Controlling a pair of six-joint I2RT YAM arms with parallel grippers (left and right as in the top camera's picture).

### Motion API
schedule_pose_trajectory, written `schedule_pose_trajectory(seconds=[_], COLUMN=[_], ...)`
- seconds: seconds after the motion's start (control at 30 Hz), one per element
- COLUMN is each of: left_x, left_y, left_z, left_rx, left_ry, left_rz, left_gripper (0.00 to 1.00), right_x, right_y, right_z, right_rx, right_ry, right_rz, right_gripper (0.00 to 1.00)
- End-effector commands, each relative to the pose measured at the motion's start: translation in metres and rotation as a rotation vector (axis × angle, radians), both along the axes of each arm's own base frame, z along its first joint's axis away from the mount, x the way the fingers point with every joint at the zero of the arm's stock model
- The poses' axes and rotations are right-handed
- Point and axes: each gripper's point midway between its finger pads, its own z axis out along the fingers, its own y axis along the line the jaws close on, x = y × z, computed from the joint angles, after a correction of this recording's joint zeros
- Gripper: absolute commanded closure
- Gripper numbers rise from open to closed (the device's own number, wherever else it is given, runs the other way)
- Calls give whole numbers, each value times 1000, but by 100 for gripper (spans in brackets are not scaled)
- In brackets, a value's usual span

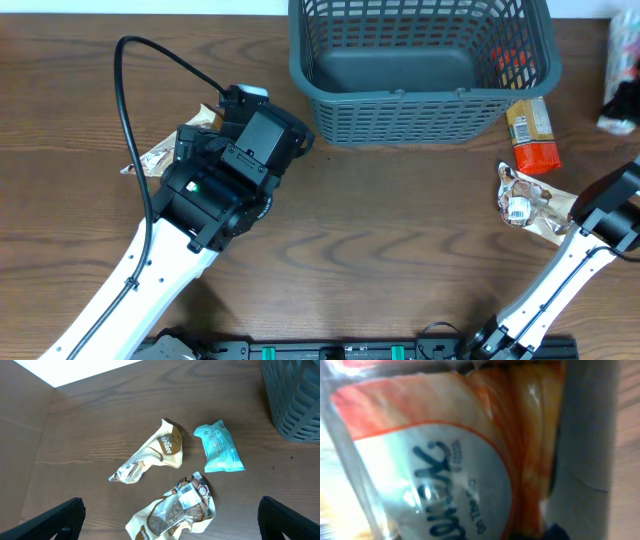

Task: Pack container
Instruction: 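Grasp the Kleenex tissue multipack with the right gripper, then lift the tissue pack and lower it into the basket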

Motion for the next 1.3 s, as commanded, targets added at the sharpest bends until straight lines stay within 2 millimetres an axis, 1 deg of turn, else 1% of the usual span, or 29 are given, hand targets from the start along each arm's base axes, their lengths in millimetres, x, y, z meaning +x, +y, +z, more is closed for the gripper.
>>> schedule_pose_trajectory(seconds=[0.0,0.03,0.07,0.1,0.17,0.23,0.3,0.33,0.37,0.43,0.5,0.53,0.57,0.6,0.67,0.9,1.03,1.27], left_x=[1,1,1,1,1,1,1,1,1,0,0,0,0,0,0,0,0,0], left_y=[2,2,2,2,2,2,2,2,2,3,3,3,3,3,3,3,3,3], left_z=[5,5,5,5,5,5,5,5,5,4,4,4,4,4,4,4,4,4], left_rx=[7,7,7,7,6,7,6,7,7,11,11,12,11,11,11,11,11,11], left_ry=[-14,-14,-14,-14,-14,-14,-14,-14,-14,-9,-8,-8,-8,-9,-9,-8,-9,-8], left_rz=[7,7,7,7,7,7,7,7,7,7,7,7,7,7,8,7,7,7], left_gripper=[1,1,1,1,1,1,1,1,1,1,1,1,1,1,1,1,1,1], right_x=[7,5,3,0,-4,-14,-25,-30,-35,-43,-45,-46,-44,-43,-35,3,17,32], right_y=[25,38,50,68,110,156,191,205,219,243,261,270,277,282,295,338,348,341], right_z=[158,185,206,231,275,317,347,358,367,373,366,358,347,338,320,257,225,177], right_rx=[-135,-144,-142,-130,-88,-57,-61,-66,-68,-62,-50,-46,-46,-46,-37,5,-20,-44], right_ry=[-294,-346,-391,-449,-558,-656,-716,-736,-750,-748,-712,-681,-636,-606,-549,-397,-318,-198], right_rz=[-21,-11,3,33,110,184,224,232,225,201,187,180,167,166,193,287,297,280], right_gripper=[99,99,99,99,99,99,99,99,99,99,99,99,99,99,99,99,99,99])
